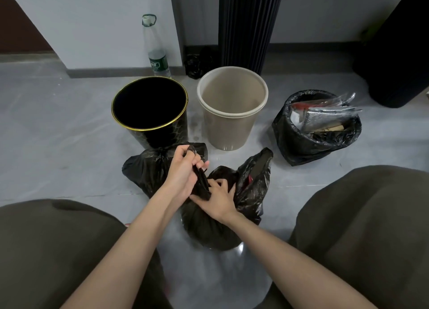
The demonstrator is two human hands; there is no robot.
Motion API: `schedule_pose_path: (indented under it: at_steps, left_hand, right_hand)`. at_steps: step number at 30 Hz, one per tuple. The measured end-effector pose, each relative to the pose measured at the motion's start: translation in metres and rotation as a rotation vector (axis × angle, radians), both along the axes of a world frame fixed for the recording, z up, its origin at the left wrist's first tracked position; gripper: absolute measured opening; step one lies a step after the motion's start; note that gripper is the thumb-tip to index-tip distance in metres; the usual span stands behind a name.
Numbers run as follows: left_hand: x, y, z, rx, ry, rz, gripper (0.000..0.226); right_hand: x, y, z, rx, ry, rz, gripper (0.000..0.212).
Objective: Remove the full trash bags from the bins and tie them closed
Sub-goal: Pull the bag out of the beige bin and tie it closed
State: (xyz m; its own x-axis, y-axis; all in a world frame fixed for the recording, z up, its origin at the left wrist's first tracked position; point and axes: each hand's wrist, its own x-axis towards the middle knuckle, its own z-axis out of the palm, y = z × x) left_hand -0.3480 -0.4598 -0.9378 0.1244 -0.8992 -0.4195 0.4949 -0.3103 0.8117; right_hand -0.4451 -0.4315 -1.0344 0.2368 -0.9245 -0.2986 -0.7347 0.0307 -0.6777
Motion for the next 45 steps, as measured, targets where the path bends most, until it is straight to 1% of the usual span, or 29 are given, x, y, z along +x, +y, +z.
schedule_pose_path:
  at_steps: [2,5,8,10,12,14,16,17,19,21,22,23,24,25,27,28,30,31,33,35,36,37,38,39,40,41,42,44,45]
  left_hand:
    - [0.006,0.000,0.002,-0.002,0.010,0.027,0.024]
    - [0.014,-0.001,0.005,0.000,-0.014,0.067,0.023]
    - [0.021,0.001,0.006,0.018,-0.156,0.049,0.020]
    - [0.025,0.003,0.009,0.032,-0.362,-0.026,0.021]
    - [0.027,0.005,0.015,-0.018,-0.662,-0.127,0.023]
    - [0.027,0.008,0.023,-0.183,-1.004,-0.194,0.023]
    - [0.024,0.011,0.030,-0.401,-1.356,-0.259,0.025]
    - [0.023,0.013,0.033,-0.489,-1.513,-0.367,0.031]
    - [0.020,0.019,0.028,-0.547,-1.747,-0.716,0.053]
    - [0.019,0.026,0.011,-0.496,-1.943,-1.015,0.074]
    - [0.018,0.030,0.002,-0.425,-1.999,-1.111,0.077]
    - [0.018,0.032,-0.006,-0.342,-2.009,-1.169,0.074]
    - [0.017,0.034,-0.011,-0.259,-1.962,-1.189,0.065]
    - [0.016,0.035,-0.014,-0.192,-1.858,-1.170,0.051]
    - [0.011,0.035,-0.017,-0.088,-1.547,-1.095,0.024]
    - [0.009,0.033,-0.016,-0.034,-1.405,-1.084,0.019]
    - [0.002,0.030,-0.014,0.119,-1.097,-1.026,0.025]
    - [-0.001,0.029,-0.013,0.230,-0.879,-0.954,0.028]
    - [-0.007,0.029,-0.012,0.441,-0.355,-0.730,0.030]
    - [-0.007,0.030,-0.017,0.549,0.105,-0.475,0.030]
    - [-0.008,0.030,-0.020,0.564,0.275,-0.364,0.029]
    - [-0.008,0.030,-0.021,0.561,0.391,-0.276,0.029]
    - [-0.008,0.031,-0.025,0.543,0.434,-0.216,0.030]
    - [-0.010,0.031,-0.027,0.515,0.394,-0.198,0.030]
    - [-0.010,0.032,-0.032,0.471,0.249,-0.225,0.028]
    - [-0.009,0.034,-0.036,0.399,-0.013,-0.304,0.025]
    - [-0.008,0.037,-0.039,0.307,-0.388,-0.440,0.025]
    - [-0.004,0.041,-0.045,0.096,-1.195,-0.728,0.035]
    - [-0.003,0.044,-0.046,0.011,-1.530,-0.817,0.038]
  right_hand:
    - [-0.003,-0.002,-0.001,0.023,-0.014,-0.017,0.034]
    - [-0.011,-0.007,0.001,-0.001,0.029,0.015,0.030]
    - [-0.018,-0.009,0.001,-0.068,0.138,0.057,0.027]
    - [-0.023,-0.007,0.001,-0.104,0.234,0.061,0.025]
    - [-0.027,-0.005,0.002,-0.130,0.323,0.075,0.027]
    - [-0.028,-0.004,0.005,-0.153,0.399,0.107,0.029]
    - [-0.028,-0.004,0.007,-0.175,0.461,0.139,0.031]
    - [-0.028,-0.004,0.008,-0.181,0.490,0.153,0.031]
    - [-0.030,-0.004,0.009,-0.183,0.532,0.171,0.031]
    - [-0.032,-0.004,0.010,-0.178,0.545,0.181,0.031]
    - [-0.032,-0.003,0.011,-0.186,0.550,0.185,0.031]
    - [-0.033,-0.003,0.012,-0.194,0.558,0.191,0.030]
    - [-0.033,-0.003,0.013,-0.202,0.564,0.198,0.030]
    - [-0.034,-0.002,0.013,-0.208,0.567,0.205,0.030]
    - [-0.038,0.000,0.012,-0.218,0.568,0.223,0.030]
    - [-0.040,0.001,0.012,-0.223,0.568,0.234,0.029]
    - [-0.043,0.003,0.009,-0.239,0.557,0.240,0.030]
    - [-0.045,0.003,0.008,-0.244,0.537,0.230,0.031]
    - [-0.048,0.002,0.008,-0.243,0.484,0.196,0.034]
    - [-0.052,0.002,0.007,-0.241,0.453,0.181,0.034]
    - [-0.054,0.002,0.007,-0.248,0.448,0.183,0.034]
    - [-0.055,0.003,0.006,-0.262,0.443,0.191,0.034]
    - [-0.055,0.004,0.004,-0.287,0.436,0.201,0.034]
    - [-0.055,0.006,0.002,-0.314,0.437,0.214,0.033]
    - [-0.054,0.008,0.000,-0.342,0.451,0.228,0.032]
    - [-0.053,0.009,-0.003,-0.370,0.474,0.234,0.031]
    - [-0.053,0.010,-0.005,-0.394,0.498,0.229,0.029]
    - [-0.054,0.011,-0.007,-0.433,0.541,0.209,0.025]
    - [-0.054,0.011,-0.007,-0.446,0.559,0.204,0.024]
